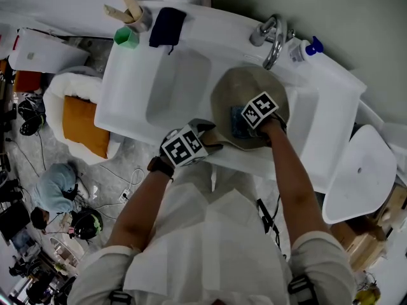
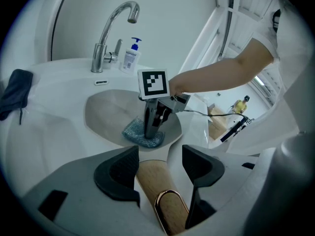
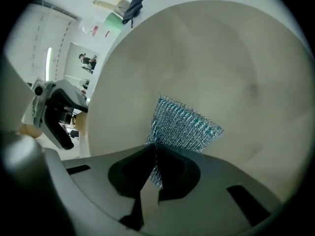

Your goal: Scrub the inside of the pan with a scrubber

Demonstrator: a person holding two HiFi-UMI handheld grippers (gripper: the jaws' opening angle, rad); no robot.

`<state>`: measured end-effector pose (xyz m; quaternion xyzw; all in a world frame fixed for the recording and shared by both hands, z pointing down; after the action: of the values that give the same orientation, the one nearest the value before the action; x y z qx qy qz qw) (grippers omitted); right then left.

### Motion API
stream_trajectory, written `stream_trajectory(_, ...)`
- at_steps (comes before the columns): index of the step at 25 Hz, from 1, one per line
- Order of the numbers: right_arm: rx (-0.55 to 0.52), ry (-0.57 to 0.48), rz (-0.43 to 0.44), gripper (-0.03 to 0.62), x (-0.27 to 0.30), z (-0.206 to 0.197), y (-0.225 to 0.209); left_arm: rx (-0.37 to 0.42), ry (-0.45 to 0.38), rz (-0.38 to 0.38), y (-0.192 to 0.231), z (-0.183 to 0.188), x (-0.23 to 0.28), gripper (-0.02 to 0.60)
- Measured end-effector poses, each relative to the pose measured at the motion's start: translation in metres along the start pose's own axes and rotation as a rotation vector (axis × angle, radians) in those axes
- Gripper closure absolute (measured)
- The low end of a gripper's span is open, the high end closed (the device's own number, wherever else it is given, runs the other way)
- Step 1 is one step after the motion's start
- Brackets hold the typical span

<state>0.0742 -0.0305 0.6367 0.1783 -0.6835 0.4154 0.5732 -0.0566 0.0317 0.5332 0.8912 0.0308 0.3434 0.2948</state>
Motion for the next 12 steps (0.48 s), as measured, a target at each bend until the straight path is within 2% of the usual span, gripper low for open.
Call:
stream_trajectory(3,0.046,-0.055,0.104,0.579,0.001,0.016,0.017,-0.001,0.0,0.002,0.001,-0.001,0.001,0.296)
stream_trajectory(8,0.194,-0.169,0.365,0.579,-0.011,0.034,0.034,0.0,0.004,0.005,0.0,0.0,0.001,0.296)
stream_trajectory(12,0.145,-0.095,0.409,0.579,-0.017,0.016,0.038,0.002,0.005,0.006,-0.001,0.0,0.0,0.296)
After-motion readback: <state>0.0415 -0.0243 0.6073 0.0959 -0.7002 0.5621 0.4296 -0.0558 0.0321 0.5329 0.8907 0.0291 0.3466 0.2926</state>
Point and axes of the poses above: the fingertips, and each gripper's own axes: x forward along the fingers, y to its left, z out of its top, the point moved 6 cm from there along -x, backward along the fingers, and after that the axes turned 15 degrees about -z, right-handed, at the moved point
